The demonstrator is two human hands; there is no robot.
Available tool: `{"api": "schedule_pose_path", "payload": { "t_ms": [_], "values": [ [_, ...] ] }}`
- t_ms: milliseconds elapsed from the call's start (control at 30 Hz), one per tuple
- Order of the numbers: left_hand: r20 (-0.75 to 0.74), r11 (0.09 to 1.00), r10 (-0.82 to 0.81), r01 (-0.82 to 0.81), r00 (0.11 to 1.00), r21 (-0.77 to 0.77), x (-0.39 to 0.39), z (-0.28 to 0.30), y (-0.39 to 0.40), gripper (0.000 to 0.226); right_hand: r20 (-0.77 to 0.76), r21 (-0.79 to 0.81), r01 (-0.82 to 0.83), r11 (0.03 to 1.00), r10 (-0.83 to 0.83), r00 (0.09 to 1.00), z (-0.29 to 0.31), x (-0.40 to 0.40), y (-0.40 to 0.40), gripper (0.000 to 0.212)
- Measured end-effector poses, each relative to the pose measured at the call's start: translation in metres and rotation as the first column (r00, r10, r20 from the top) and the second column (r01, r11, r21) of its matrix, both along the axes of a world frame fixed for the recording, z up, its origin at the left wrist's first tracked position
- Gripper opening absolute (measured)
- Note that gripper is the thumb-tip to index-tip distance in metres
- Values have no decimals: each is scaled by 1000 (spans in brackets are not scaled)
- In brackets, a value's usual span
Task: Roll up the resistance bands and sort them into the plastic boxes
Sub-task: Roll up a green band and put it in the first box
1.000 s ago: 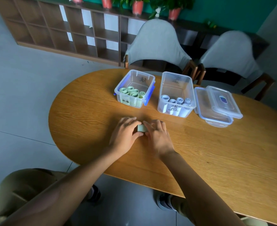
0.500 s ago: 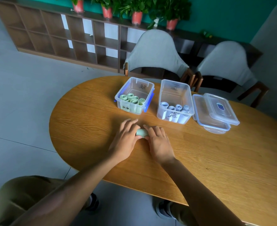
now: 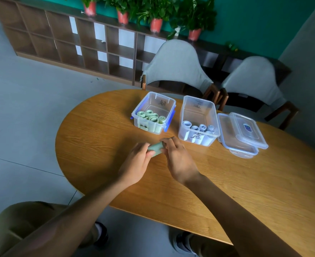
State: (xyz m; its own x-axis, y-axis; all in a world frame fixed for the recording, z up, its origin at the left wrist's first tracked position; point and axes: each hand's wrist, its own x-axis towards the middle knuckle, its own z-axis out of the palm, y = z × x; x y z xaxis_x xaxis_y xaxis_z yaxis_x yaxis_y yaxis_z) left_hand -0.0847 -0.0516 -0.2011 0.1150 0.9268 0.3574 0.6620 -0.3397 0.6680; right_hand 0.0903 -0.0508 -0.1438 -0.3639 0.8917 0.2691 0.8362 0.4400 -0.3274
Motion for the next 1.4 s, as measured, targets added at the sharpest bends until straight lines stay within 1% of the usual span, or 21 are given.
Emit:
{"api": "schedule_pose_path", "payload": {
  "t_ms": [100, 167, 200, 233, 300, 333, 367, 433, 533, 767, 933, 1000, 1067, 1133, 1200, 1267, 1400],
  "values": [
    [-58, 999, -23, 21, 998, -38, -5, 3, 8, 39, 76, 13, 2, 1000, -3, 997, 5, -3, 10, 29],
    [-54, 997, -17, 13, 998, -71, -9, 5, 17, 57, 123, 39, 13, 999, -18, 992, 12, -2, 21, 26],
    [-87, 997, -6, -1, 996, -80, -13, 2, 22, 68, 134, 54, 22, 998, -29, 991, 17, -1, 28, 26],
    [-174, 997, 7, -20, 985, -75, -18, -1, 28, 74, 143, 74, 29, 997, -39, 989, 23, 0, 36, 25],
    [-393, 993, 32, -74, 919, -92, -25, -7, 34, 71, 180, 118, 45, 992, -66, 981, 37, 1, 53, 26],
    [-458, 989, 36, -97, 888, -112, -26, -10, 34, 67, 208, 137, 54, 989, -82, 975, 44, 2, 62, 27],
    [-490, 986, 35, -111, 871, -128, -26, -12, 34, 66, 237, 152, 59, 987, -95, 967, 51, 2, 70, 28],
    [-495, 985, 50, -126, 868, -122, -25, -13, 31, 64, 292, 178, 50, 983, -101, 951, 64, 2, 88, 30],
    [-488, 989, 82, -133, 869, -71, -24, -13, 29, 63, 358, 215, 33, 976, -110, 927, 74, 1, 119, 30],
    [-455, 987, 126, -158, 881, -33, -25, -17, 30, 57, 529, 260, -20, 965, -125, 840, 75, -9, 174, 33],
    [-444, 986, 137, -165, 886, -25, -24, -18, 31, 55, 654, 224, -88, 971, -82, 752, 71, -14, 193, 47],
    [-439, 985, 147, -172, 887, -18, -23, -18, 31, 55, 666, 206, -82, 975, -78, 741, 69, -16, 201, 44],
    [-449, 984, 145, -176, 882, -29, -23, -18, 31, 56, 658, 178, -68, 982, -67, 750, 67, -19, 209, 37],
    [-455, 984, 134, -172, 880, -44, -24, -19, 33, 58, 650, 134, -56, 989, -45, 759, 64, -24, 213, 28],
    [-461, 984, 126, -168, 878, -53, -24, -19, 33, 59, 648, 75, -40, 996, -18, 762, 61, -31, 214, 24],
    [-460, 984, 127, -169, 879, -51, -24, -19, 33, 59, 649, 24, -34, 999, 10, 761, 58, -35, 215, 25],
    [-462, 983, 125, -172, 878, -60, -24, -18, 33, 58, 640, -37, -33, 999, 49, 767, 48, -40, 217, 39]
  ]
}}
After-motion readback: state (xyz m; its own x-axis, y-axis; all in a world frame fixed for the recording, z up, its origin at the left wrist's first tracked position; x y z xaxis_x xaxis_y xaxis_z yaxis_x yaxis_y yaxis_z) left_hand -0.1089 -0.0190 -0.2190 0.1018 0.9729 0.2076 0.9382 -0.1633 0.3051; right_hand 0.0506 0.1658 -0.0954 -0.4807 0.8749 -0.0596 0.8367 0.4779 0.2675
